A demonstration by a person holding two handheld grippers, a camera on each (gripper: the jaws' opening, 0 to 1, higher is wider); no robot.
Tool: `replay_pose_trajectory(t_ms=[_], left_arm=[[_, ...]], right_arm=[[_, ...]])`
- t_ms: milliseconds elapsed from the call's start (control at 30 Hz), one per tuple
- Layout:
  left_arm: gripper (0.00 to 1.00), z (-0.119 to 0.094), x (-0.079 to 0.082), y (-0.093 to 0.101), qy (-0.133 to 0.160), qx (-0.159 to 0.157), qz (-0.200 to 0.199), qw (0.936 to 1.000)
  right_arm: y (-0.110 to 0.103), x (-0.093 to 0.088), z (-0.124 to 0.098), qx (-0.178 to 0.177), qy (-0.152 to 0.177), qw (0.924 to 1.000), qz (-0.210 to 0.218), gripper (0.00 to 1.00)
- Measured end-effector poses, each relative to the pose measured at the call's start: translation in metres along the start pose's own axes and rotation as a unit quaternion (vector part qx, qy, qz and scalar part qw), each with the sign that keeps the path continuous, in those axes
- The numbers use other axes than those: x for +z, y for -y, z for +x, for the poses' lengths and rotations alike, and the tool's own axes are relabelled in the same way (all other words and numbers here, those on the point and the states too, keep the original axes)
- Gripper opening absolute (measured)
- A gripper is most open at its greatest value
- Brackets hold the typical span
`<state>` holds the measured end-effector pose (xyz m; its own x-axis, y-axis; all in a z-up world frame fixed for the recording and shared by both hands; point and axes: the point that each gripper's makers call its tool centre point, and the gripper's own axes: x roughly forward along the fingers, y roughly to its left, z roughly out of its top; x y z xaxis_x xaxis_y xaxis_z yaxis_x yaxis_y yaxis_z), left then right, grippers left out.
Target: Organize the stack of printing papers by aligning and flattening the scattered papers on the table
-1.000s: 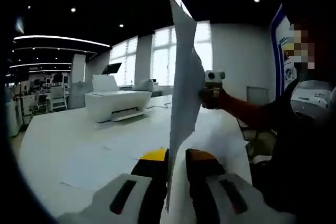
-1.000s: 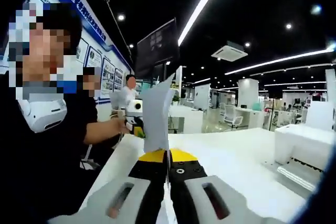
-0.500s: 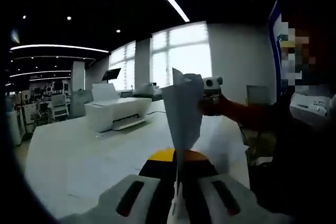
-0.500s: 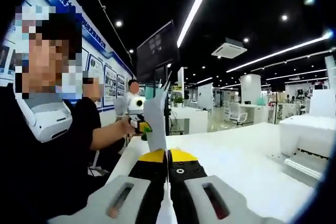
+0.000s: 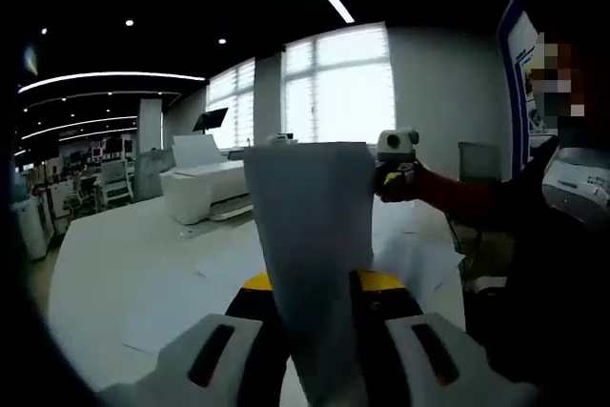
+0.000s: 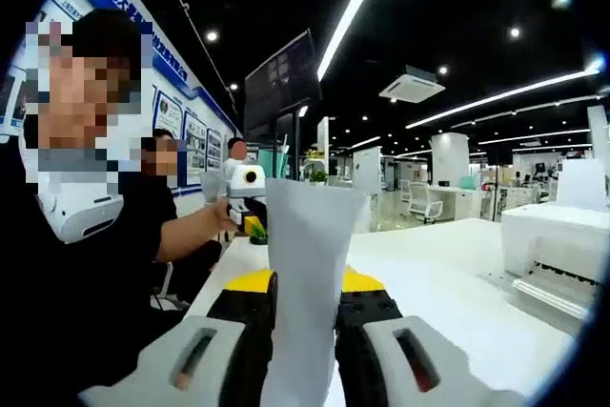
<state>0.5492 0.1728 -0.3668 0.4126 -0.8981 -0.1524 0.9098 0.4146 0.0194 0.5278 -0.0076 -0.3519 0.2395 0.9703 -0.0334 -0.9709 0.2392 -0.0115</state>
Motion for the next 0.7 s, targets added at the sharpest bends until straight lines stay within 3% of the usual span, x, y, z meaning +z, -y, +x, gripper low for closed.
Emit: replay_pose_trajectory(t_ms=[167,267,300,533,700], left_arm=[[0.25,0.001,0.001,0.000,-0.001,-0.005,0.004,1.0000],[0.07,0.001,-0.003,0.007,-0.007,-0.033,0.006,0.9994],[0.07,0.001,-0.003,0.014,-0.006,-0.050,0.001,0.9987],[0.06,-0.010,0.012,0.019,0.017,-0.071,-0.067,0.9951],[0.06,-0.012,0.012,0.024,0.014,-0.077,-0.083,0.9935]], right_arm=[[0.003,0.000,0.000,0.000,-0.003,1.0000,-0.004,0.16],[0.001,-0.004,0.001,0.005,-0.013,0.9998,-0.015,0.00],[-0.001,-0.004,0.002,0.011,-0.013,0.9998,-0.012,0.00],[-0.003,0.010,0.001,0.020,-0.003,0.9998,0.005,0.00],[-0.010,0.012,0.005,0.032,-0.006,0.9993,0.021,0.00]])
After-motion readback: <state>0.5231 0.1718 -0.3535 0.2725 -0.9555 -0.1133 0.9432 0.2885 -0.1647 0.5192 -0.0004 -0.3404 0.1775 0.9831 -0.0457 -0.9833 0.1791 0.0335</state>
